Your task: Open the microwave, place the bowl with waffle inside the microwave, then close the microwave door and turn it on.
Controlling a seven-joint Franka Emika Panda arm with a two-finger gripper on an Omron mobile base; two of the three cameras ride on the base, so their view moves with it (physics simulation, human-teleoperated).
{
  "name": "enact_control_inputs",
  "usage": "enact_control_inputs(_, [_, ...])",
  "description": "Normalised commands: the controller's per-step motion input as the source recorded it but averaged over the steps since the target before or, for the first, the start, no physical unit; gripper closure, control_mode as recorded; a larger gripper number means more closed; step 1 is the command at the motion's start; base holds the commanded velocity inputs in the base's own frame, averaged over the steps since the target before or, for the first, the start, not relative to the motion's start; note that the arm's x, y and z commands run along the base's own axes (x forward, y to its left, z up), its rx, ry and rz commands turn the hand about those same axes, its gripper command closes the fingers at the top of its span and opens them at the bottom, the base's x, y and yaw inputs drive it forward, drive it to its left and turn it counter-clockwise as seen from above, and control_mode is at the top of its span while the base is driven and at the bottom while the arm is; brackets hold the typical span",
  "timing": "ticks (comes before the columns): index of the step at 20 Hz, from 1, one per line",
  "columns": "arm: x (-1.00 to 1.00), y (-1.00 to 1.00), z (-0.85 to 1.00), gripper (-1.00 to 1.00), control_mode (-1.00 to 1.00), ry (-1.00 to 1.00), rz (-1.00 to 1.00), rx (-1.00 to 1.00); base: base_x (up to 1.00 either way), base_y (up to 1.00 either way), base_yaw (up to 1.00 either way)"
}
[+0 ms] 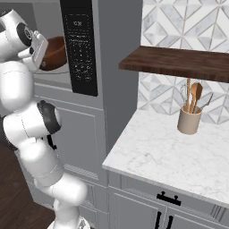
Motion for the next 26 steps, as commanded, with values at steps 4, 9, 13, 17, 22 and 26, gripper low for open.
enact_control_inputs(4, [0.69,0.08,-0.27,1.0,-1.0,-0.06,-0.06,0.0,0.0,0.0,0.0])
enact_control_inputs(9, [0.41,0.01,-0.28,-1.0,-1.0,-0.17,-0.03,0.0,0.0,0.0,0.0])
enact_control_inputs(13, [0.22,0.0,-0.34,-1.0,-1.0,-0.27,0.0,0.04,0.0,0.0,0.0])
enact_control_inputs(17, [0.0,0.0,-0.39,-1.0,-1.0,-0.53,0.0,0.14,0.0,0.0,0.0])
enact_control_inputs(22, [-0.6,0.0,-0.46,-1.0,-1.0,-0.71,0.02,0.22,0.0,0.0,0.0])
enact_control_inputs(26, [-1.0,0.0,-0.06,-1.0,-1.0,-0.42,0.04,0.18,0.0,0.0,0.0])
